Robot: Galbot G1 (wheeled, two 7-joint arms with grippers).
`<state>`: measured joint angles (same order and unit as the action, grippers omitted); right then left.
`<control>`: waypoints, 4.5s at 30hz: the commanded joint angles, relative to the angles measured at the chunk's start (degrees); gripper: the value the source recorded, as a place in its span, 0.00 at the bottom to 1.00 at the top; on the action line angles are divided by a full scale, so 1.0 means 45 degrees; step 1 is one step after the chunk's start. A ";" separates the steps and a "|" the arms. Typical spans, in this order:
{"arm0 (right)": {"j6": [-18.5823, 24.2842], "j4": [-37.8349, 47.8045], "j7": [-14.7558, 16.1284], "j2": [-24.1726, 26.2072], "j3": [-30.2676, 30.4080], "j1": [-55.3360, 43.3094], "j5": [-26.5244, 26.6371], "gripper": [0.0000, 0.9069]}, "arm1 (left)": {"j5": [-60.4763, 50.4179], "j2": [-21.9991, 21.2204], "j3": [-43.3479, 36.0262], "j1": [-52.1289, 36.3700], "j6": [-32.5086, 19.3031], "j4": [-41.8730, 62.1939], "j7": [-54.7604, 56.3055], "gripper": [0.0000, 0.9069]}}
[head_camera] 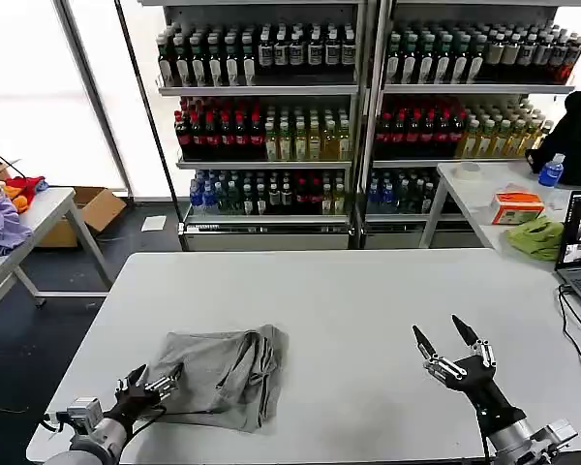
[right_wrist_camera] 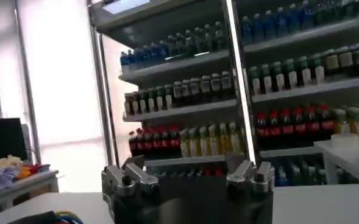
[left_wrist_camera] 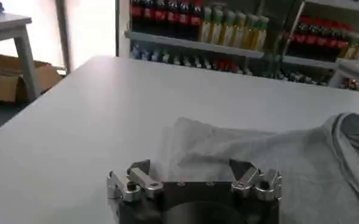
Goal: Fold and organize the clothes.
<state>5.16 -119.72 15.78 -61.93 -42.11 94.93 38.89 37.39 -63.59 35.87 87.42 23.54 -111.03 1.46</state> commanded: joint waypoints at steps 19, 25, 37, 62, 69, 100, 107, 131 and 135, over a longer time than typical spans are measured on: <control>0.0031 -0.0059 0.0021 0.0011 -0.0121 -0.0077 0.0165 1.00 | 0.1571 -0.0949 0.0842 -0.0413 -0.0126 -0.1036 0.1244 0.00; 0.0017 -0.0026 -0.0015 0.0114 -0.0142 -0.0270 0.0307 1.00 | 0.3236 0.0487 0.4752 -0.0056 0.0418 -0.1285 0.0794 0.00; 0.0057 0.0063 -0.0046 0.0140 -0.0009 -0.0536 0.0439 1.00 | 0.6047 0.5067 0.8554 0.0626 0.1452 0.0242 -0.0050 0.00; -0.0171 -0.0586 -0.0226 -0.0844 -0.0996 0.0107 0.0653 1.00 | 0.1349 -0.0753 -0.9266 -0.6175 0.1976 -0.0749 0.5012 0.00; -0.1489 -0.0469 -0.1369 -0.1110 0.0350 -0.0069 -0.0677 1.00 | 0.3543 -0.2926 -1.0386 -0.9006 0.2118 0.0765 0.5892 0.11; -0.5904 0.2969 -0.4694 -0.0298 0.7279 -0.6405 0.1229 1.00 | -0.0822 0.0658 0.0897 -0.2229 0.0199 -0.2683 -0.0069 1.00; -0.6279 0.3533 -0.5492 -0.0669 0.8166 -0.7089 0.1093 0.98 | -0.2245 0.0082 0.1437 -0.1592 -0.0270 -0.3145 -0.0135 1.00; -0.6447 0.2512 -0.5901 -0.0508 0.7558 -0.6003 0.1218 0.00 | 0.0132 -0.0247 0.2213 -0.1323 0.0135 -0.3090 0.0210 1.00; -0.6445 0.2106 -0.5879 -0.0266 0.6842 -0.5617 0.1289 0.00 | 0.0162 -0.0245 0.2168 -0.1378 0.0130 -0.2990 0.0243 1.00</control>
<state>-23.30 -107.54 -10.27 -64.19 -7.58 67.32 43.92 36.50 -64.60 44.44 80.47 24.18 -124.58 2.64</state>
